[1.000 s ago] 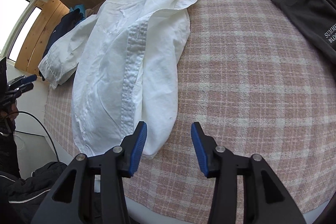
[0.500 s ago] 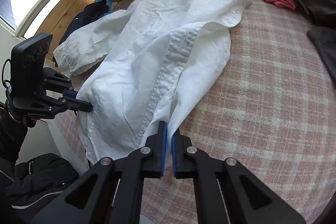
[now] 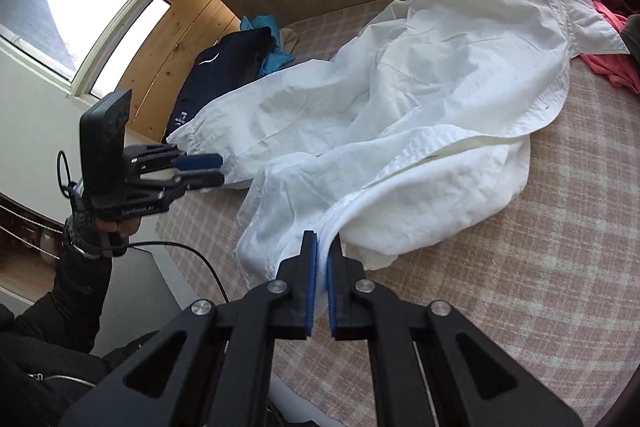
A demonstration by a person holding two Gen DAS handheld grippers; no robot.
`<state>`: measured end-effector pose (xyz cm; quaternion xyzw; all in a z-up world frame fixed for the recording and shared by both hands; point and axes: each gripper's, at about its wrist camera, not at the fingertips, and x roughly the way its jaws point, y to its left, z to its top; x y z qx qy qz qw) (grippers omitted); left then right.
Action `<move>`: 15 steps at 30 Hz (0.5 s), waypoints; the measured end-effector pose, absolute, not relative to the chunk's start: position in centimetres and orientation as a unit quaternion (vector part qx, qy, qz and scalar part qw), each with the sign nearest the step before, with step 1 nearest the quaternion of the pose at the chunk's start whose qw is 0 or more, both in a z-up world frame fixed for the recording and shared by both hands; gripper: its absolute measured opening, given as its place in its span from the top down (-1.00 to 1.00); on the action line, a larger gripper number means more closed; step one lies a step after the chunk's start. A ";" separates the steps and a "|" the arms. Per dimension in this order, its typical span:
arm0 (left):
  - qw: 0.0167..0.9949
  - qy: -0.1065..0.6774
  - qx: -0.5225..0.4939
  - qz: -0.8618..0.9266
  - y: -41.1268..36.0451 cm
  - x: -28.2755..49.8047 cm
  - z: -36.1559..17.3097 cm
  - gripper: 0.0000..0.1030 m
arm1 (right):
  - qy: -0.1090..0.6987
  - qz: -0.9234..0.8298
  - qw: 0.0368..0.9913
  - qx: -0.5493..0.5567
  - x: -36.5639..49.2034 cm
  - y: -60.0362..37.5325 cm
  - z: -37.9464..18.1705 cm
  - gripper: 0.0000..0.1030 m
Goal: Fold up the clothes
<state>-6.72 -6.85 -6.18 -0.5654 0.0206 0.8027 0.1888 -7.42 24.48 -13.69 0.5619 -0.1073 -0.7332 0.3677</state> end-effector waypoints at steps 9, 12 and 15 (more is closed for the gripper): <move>0.310 0.070 -0.525 0.790 6.6 -7.0 -4.6 0.09 | -0.091 -0.729 0.373 0.566 -10.6 20.6 -12.7 0.90; 0.309 0.069 -0.522 0.792 7.6 -8.9 -5.4 0.23 | -0.091 -0.732 0.376 0.562 -10.7 20.8 -11.9 0.85; 0.308 0.054 -0.527 0.790 6.6 -10.4 -6.0 0.93 | -0.103 -0.741 0.347 0.566 -11.2 22.5 -11.1 0.36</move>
